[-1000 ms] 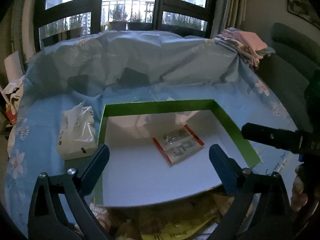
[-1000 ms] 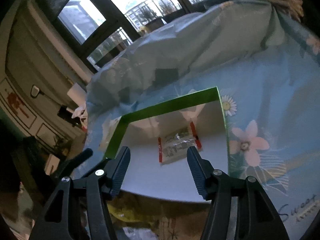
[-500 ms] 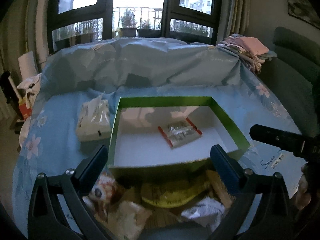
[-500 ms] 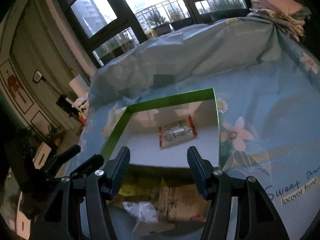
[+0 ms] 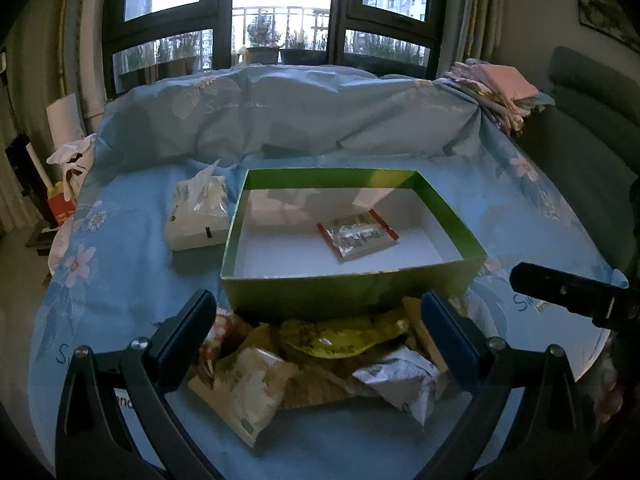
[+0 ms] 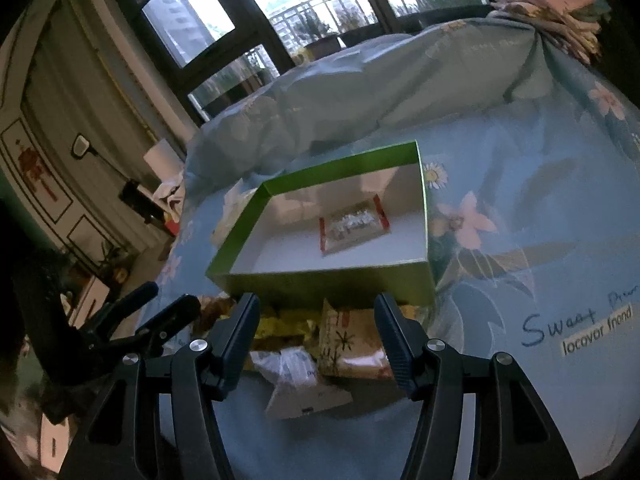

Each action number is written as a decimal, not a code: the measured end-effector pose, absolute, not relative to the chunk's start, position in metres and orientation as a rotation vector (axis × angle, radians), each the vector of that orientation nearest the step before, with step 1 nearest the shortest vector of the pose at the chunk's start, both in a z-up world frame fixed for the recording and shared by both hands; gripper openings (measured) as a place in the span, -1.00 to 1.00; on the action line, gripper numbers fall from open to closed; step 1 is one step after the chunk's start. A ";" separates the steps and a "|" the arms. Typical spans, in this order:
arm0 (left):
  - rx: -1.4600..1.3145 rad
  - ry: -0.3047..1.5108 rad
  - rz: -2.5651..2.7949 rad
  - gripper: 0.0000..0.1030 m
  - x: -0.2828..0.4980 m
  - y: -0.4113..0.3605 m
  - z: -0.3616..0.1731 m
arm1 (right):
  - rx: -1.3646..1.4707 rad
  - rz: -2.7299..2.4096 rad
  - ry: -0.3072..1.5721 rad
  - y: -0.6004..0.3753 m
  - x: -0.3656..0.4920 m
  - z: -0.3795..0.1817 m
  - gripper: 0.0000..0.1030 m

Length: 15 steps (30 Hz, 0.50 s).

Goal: Organize snacks
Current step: 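Move the right gripper back to the pile and grasp the beige printed bag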

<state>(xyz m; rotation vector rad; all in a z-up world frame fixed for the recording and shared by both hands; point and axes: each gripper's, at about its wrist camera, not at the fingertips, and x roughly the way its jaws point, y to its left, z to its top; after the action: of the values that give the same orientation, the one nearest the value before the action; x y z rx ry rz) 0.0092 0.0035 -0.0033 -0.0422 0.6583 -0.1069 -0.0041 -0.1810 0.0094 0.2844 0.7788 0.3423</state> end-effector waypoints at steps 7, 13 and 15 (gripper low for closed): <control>-0.121 0.731 -0.178 0.99 0.002 0.007 -0.020 | 0.306 0.358 0.812 -0.187 -0.017 -0.006 0.17; -0.125 0.764 -0.258 0.99 -0.009 0.006 -0.039 | 0.346 0.358 0.848 -0.201 -0.018 -0.024 0.17; -0.115 0.769 -0.298 0.99 -0.015 0.002 -0.047 | 0.363 0.359 0.863 -0.207 -0.017 -0.030 0.17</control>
<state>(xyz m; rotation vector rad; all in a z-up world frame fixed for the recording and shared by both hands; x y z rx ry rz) -0.0151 0.0024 -0.0465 -0.1146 0.7688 -0.2983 -0.0171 -0.2065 -0.0304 0.3626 0.8633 0.3588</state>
